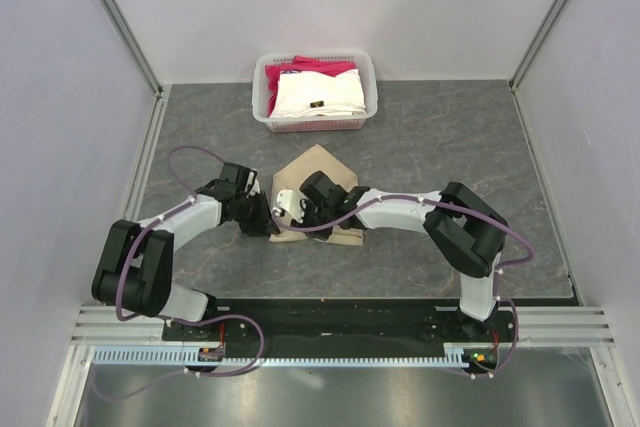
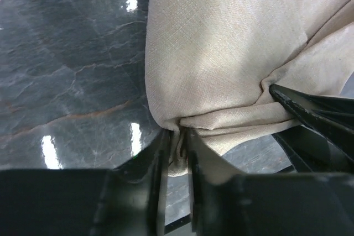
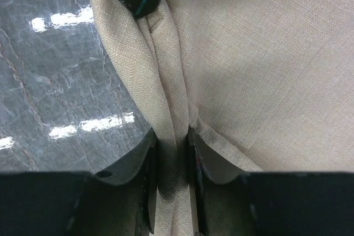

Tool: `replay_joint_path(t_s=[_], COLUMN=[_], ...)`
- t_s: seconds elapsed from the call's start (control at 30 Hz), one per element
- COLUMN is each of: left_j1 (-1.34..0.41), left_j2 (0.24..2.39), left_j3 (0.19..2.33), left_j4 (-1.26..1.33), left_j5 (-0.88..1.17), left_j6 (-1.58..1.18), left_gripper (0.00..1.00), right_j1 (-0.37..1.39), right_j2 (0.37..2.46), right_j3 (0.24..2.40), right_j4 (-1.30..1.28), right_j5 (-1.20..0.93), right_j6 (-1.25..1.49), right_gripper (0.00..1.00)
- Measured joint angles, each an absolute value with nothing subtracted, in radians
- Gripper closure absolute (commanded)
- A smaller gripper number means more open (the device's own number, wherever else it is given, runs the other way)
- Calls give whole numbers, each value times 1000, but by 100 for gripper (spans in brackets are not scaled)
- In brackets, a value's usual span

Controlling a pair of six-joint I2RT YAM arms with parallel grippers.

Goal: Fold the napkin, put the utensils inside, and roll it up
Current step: Roll the napkin with the utensil

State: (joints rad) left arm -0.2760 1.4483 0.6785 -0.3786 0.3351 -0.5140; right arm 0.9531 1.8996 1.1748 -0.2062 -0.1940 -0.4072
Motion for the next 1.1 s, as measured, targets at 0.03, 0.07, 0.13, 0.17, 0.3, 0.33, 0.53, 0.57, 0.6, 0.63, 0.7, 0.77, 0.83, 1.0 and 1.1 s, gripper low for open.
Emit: replay_joint_path(t_s=[0.03, 0.07, 0.13, 0.17, 0.3, 0.33, 0.53, 0.57, 0.6, 0.63, 0.7, 0.77, 0.83, 1.0, 1.1], left_j1=[-276, -276, -276, -275, -274, -274, -271, -271, -271, -271, -271, -271, -271, -271, -271], left_j2=[1435, 1418, 1384, 1362, 1254, 1225, 1107, 1094, 1084, 1079, 1080, 1081, 1082, 1084, 1092], left_j3=[678, 678, 677, 674, 638, 622, 508, 485, 463, 442, 412, 385, 366, 345, 339], left_j4=[-383, -387, -390, -389, -380, -370, -300, -286, -271, -257, -228, -198, -171, -115, -96], left_j5=[328, 318, 303, 291, 269, 267, 306, 319, 332, 349, 382, 415, 443, 488, 509], left_j6=[-514, -512, -513, -514, -519, -521, -559, -570, -580, -591, -611, -630, -648, -672, -678], left_gripper=[53, 49, 37, 33, 27, 27, 20, 19, 19, 18, 14, 12, 12, 12, 16], right_j1=[949, 947, 943, 941, 934, 933, 925, 921, 916, 912, 902, 893, 879, 848, 838], right_j2=[1900, 1900, 1900, 1900, 1899, 1897, 1890, 1889, 1889, 1890, 1896, 1913, 1938, 1995, 2027], right_j3=[1175, 1175, 1176, 1176, 1175, 1175, 1174, 1174, 1175, 1176, 1188, 1210, 1242, 1306, 1340], right_j4=[-211, -216, -223, -226, -242, -249, -306, -316, -327, -341, -383, -422, -459, -531, -568], right_j5=[-205, -213, -231, -241, -281, -296, -387, -406, -425, -445, -482, -516, -551, -624, -659], right_j6=[-402, -395, -384, -376, -350, -340, -293, -285, -278, -272, -264, -258, -256, -253, -253], right_gripper=[76, 76, 77, 77, 78, 78, 80, 80, 80, 81, 82, 82, 82, 83, 83])
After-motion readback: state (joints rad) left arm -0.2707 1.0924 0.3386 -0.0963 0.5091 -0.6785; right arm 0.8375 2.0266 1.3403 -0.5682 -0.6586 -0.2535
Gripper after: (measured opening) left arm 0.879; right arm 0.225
